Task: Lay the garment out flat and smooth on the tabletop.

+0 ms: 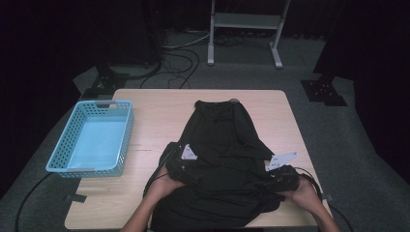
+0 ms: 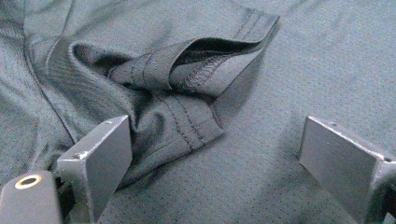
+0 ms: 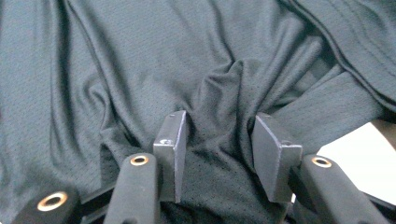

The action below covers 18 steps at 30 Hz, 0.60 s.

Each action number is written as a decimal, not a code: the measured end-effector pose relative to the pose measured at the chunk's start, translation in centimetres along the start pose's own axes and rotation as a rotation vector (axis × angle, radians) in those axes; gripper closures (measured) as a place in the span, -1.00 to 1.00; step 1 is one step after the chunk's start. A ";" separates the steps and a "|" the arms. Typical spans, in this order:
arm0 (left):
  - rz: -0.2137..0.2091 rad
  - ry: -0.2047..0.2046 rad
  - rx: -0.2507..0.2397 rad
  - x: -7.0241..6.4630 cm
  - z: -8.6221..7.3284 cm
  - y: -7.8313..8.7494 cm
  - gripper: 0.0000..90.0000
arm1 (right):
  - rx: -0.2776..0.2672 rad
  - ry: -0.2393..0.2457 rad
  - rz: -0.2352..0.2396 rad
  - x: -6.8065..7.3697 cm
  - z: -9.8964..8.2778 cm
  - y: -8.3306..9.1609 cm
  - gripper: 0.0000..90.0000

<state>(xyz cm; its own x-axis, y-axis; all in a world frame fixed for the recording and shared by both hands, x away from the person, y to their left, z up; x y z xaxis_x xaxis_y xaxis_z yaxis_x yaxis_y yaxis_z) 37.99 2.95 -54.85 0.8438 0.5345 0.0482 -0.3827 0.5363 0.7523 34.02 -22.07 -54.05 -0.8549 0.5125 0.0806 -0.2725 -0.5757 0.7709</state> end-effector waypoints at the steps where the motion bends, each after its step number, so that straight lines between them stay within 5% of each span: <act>1: 0.000 0.001 0.001 -0.2 -0.2 0.2 -0.80 | -0.002 -0.001 0.011 0.3 -0.1 0.1 0.26; 12: -0.031 -0.027 0.037 -3.8 -2.3 2.3 -0.80 | -0.007 0.030 0.111 4.5 -2.0 1.1 0.21; 18: -0.053 -0.031 0.029 -5.0 -2.5 3.0 -0.79 | 0.045 0.060 0.176 6.3 -2.5 1.6 0.12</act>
<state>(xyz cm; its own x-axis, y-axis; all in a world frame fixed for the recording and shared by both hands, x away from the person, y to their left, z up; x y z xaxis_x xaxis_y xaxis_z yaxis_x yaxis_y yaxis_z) 31.74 3.51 -54.47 0.8741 0.4850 0.0275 -0.3263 0.5444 0.7728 27.12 -21.33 -53.86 -0.9126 0.3672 0.1797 -0.0979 -0.6230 0.7761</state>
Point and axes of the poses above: each handheld gripper's, and its own axes: y roughly backward along the jaws, z roughly out of its top, x roughly to its left, the point moved 10 cm from there along -y, roughly forward along the jaws, and after that the axes turned 2 degrees about -y, right-handed, at the moved point
